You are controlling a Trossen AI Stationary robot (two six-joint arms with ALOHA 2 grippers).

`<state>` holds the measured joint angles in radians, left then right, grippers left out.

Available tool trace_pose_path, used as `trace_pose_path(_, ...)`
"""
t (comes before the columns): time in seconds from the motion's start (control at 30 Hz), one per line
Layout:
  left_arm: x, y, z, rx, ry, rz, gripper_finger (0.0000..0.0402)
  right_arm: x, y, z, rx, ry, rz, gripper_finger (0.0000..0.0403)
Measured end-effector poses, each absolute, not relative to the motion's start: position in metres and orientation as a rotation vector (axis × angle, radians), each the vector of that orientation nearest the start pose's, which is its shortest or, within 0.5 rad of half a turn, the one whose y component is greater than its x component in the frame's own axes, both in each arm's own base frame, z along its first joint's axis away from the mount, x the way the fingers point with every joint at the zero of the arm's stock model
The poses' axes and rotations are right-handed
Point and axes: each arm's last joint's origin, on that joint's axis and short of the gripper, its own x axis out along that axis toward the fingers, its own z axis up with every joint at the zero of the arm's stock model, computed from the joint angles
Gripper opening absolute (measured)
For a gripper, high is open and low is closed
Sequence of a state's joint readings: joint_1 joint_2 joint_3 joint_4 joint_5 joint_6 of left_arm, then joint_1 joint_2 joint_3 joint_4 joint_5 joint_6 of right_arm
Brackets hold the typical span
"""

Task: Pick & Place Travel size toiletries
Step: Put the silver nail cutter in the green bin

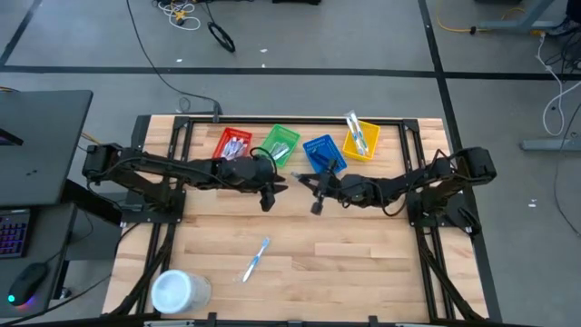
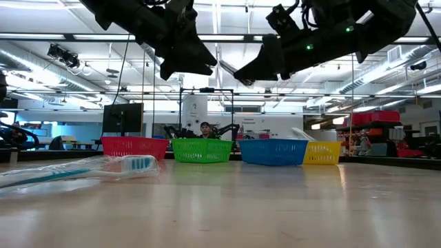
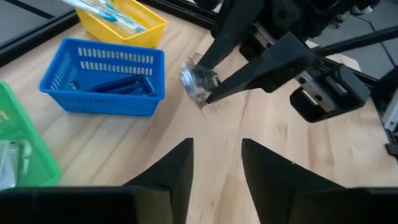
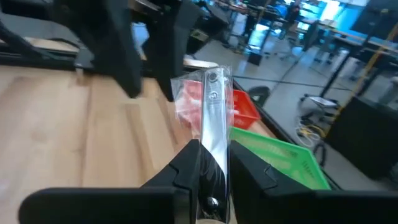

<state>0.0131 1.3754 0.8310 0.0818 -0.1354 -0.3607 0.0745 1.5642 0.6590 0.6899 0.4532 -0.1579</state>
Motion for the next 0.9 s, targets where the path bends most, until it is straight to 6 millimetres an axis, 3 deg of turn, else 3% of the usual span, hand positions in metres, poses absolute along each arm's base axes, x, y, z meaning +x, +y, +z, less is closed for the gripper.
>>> trace_pose_path(0.2,0.297,0.011,0.247,-0.301,0.393,0.264,0.0178,0.308,0.010,0.192,-0.238,0.243,-0.367,0.0063)
trace_pose_path(0.4,0.298,0.020,0.250,-0.335,0.355,0.273,0.0181,0.309,0.010,0.193,-0.252,0.239,-0.366,0.0063)
trace_pose_path(0.67,0.297,0.026,0.250,-0.308,0.359,0.271,0.0158,0.309,0.010,0.194,-0.262,0.225,-0.366,0.0063)
trace_pose_path(0.9,0.297,0.026,0.250,-0.292,0.361,0.266,0.0097,0.309,0.010,0.194,-0.266,0.226,-0.366,0.0063)
